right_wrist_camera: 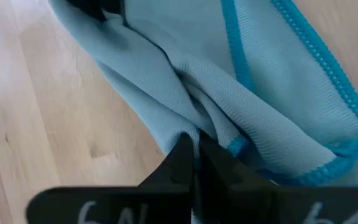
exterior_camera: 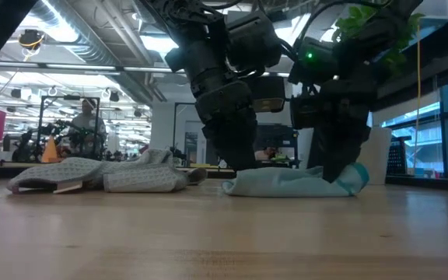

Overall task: Roll microfiber towels into tight, uniform cylinder then place into a basket
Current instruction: Roll the blue towel

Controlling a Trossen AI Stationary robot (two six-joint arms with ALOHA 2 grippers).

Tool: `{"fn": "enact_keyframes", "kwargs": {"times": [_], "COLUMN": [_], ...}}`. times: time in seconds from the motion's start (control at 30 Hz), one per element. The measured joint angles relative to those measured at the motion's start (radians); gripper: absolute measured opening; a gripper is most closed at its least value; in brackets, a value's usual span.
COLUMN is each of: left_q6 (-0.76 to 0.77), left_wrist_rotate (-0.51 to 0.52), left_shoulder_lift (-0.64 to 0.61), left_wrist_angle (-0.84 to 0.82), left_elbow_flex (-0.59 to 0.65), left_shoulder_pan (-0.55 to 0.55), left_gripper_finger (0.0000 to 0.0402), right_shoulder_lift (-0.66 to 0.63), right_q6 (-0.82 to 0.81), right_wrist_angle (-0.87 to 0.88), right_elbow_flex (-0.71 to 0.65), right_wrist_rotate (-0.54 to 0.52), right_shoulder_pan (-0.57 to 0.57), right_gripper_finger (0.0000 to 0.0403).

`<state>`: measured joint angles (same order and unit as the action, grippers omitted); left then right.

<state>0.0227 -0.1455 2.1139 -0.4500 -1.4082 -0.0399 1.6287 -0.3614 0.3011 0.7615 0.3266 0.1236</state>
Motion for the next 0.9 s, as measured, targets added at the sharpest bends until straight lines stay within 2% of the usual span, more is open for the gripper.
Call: {"fn": "enact_keyframes", "kwargs": {"times": [0.33, 0.9], "left_q6": [0.001, 0.002], "left_wrist_rotate": [0.009, 0.189], "left_shoulder_lift": [-0.009, -0.079], "left_wrist_angle": [-0.022, -0.156], "left_elbow_flex": [0.000, 0.002], "left_shoulder_pan": [0.000, -0.003], "left_gripper_finger": [0.0000, 0.0000], "right_shoulder_lift": [0.016, 0.020], "right_q6": [0.000, 0.001], "right_wrist_angle": [0.005, -0.011], "right_elbow_flex": [0.002, 0.001], "right_wrist_rotate": [0.006, -0.027], "right_shoulder_pan": [0.003, 0.004], "right_gripper_finger": [0.0012, 0.0012]}}
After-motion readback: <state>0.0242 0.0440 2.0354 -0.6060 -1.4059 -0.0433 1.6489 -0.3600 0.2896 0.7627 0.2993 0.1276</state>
